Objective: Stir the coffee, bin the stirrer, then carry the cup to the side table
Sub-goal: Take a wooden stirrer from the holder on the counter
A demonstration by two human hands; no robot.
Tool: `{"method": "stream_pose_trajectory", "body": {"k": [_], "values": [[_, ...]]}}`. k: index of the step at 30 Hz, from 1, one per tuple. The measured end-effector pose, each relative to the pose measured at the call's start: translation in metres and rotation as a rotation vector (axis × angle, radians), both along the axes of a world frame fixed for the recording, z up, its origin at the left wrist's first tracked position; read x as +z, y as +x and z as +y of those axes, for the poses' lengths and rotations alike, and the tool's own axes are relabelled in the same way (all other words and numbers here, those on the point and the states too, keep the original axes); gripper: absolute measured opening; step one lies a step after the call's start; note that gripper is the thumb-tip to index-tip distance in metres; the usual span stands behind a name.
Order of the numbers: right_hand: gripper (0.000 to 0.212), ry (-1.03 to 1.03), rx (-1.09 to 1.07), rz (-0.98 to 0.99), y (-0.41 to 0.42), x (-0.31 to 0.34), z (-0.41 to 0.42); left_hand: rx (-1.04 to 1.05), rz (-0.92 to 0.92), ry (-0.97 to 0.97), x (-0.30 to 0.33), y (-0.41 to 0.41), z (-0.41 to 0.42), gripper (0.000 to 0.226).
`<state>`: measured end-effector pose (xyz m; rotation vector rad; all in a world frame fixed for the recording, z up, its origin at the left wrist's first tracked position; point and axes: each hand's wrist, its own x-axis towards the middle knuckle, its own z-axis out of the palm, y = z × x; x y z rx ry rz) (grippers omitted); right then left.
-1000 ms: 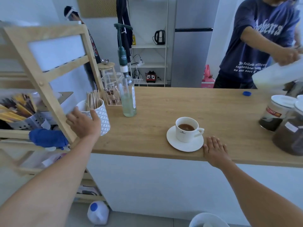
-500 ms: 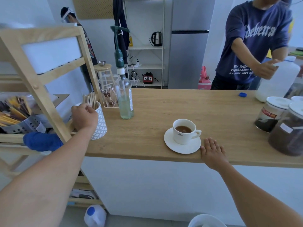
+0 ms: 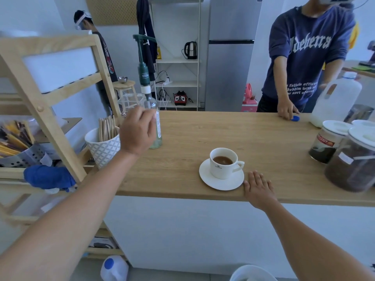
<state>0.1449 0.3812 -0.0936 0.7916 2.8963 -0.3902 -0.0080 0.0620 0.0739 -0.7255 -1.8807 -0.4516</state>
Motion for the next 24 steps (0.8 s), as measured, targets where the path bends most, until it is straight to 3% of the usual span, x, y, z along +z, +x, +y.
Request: {"method": "stream_pose_trajectory", "body": {"k": [4, 12, 20, 24], "values": [[0.06, 0.0, 0.004, 0.003, 0.0, 0.0, 0.0, -0.112, -0.029, -0.076, -0.019, 0.007, 0.026, 0.014], [0.06, 0.018, 0.026, 0.008, -0.004, 0.0, -0.005, -0.148, -0.307, 0.019, -0.089, 0.037, 0.057, 0.027], [0.06, 0.015, -0.013, -0.008, 0.013, -0.011, 0.009, -0.203, -0.507, -0.065, -0.161, 0.079, 0.098, 0.034], [0.06, 0.019, 0.01, 0.008, 0.005, -0.006, 0.004, -0.229, -0.496, -0.093, -0.175, 0.084, 0.096, 0.034]]}}
